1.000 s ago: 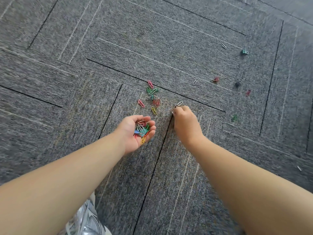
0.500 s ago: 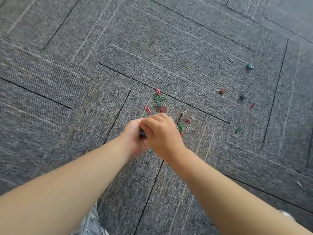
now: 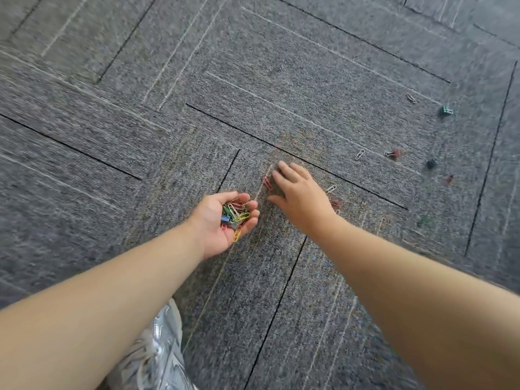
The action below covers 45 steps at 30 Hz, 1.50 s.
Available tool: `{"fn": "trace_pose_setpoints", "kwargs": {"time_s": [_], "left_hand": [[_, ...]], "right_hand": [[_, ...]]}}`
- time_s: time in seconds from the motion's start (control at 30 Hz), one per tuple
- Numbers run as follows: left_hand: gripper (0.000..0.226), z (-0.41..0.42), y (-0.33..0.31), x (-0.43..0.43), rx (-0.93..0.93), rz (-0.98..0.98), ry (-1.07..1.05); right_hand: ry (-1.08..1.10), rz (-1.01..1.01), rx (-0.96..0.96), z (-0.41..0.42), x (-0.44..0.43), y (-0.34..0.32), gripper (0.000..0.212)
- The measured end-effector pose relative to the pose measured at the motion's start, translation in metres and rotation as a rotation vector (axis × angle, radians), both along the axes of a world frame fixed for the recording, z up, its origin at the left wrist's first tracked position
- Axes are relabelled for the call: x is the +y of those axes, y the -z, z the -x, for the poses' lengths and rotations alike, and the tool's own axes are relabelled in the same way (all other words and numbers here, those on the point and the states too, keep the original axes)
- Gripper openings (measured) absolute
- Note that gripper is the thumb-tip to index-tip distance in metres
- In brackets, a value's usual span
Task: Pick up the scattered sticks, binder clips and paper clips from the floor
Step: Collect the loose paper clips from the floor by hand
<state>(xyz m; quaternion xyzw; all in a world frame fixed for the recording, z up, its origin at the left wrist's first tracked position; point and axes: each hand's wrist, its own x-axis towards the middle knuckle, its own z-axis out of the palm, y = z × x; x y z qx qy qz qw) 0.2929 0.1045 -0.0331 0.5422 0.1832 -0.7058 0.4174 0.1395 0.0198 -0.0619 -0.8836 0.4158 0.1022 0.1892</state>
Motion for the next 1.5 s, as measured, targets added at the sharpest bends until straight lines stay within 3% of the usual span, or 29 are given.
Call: {"fn": "trace_pose_setpoints", "kwargs": {"time_s": [0.13,0.2,0.33,0.43,0.63,0.73,0.8,0.87,1.0,1.07,1.2,1.27,1.4,1.5], "left_hand": [[0.03,0.01,0.001,0.002,0.019,0.001,0.029],[0.03,0.012,0.002,0.004,0.02,-0.004,0.04],[0.031,0.015,0.003,0.006,0.018,-0.013,0.06],[0.03,0.018,0.002,0.009,0.007,-0.027,0.08],[0.031,0.023,0.004,0.009,-0.003,-0.042,0.109],[0.032,0.025,0.005,0.009,-0.006,-0.042,0.108],[0.03,0.024,0.004,0.007,-0.001,-0.058,0.089],[0.026,0.025,0.002,0.004,0.021,-0.071,0.071],[0.03,0.021,0.005,0.005,0.029,-0.068,0.02],[0.025,0.015,0.011,0.009,0.04,-0.036,-0.008],[0.025,0.005,0.011,0.009,0.044,0.006,-0.102],[0.024,0.0,0.006,0.006,0.047,0.02,-0.162],[0.028,-0.009,0.005,0.004,0.074,0.047,-0.239],[0.028,-0.011,0.004,0.004,0.056,0.057,-0.214]], "right_hand": [[0.068,0.138,-0.181,0.024,0.025,0.012,0.039],[0.1,0.14,-0.216,0.026,0.029,0.013,0.038],[0.263,0.08,-0.223,0.02,0.021,0.003,0.011],[0.329,0.041,-0.185,0.015,0.014,0.002,0.02],[0.495,-0.036,-0.127,0.018,0.008,-0.004,0.013],[0.792,-0.152,-0.266,0.015,0.015,-0.021,0.01],[0.873,-0.248,-0.405,0.003,0.026,-0.037,0.008],[0.8,-0.325,-0.499,-0.015,0.042,-0.052,0.008],[0.374,-0.163,-0.488,-0.041,0.065,-0.051,0.011],[0.264,-0.124,-0.463,-0.047,0.068,-0.046,0.011],[0.302,-0.048,-0.604,-0.053,0.064,-0.053,0.013],[0.449,-0.03,-0.643,-0.055,0.053,-0.053,0.015],[0.742,-0.247,-0.303,-0.053,0.021,-0.027,0.022],[0.551,-0.218,-0.098,-0.046,0.013,-0.01,0.024]]}}
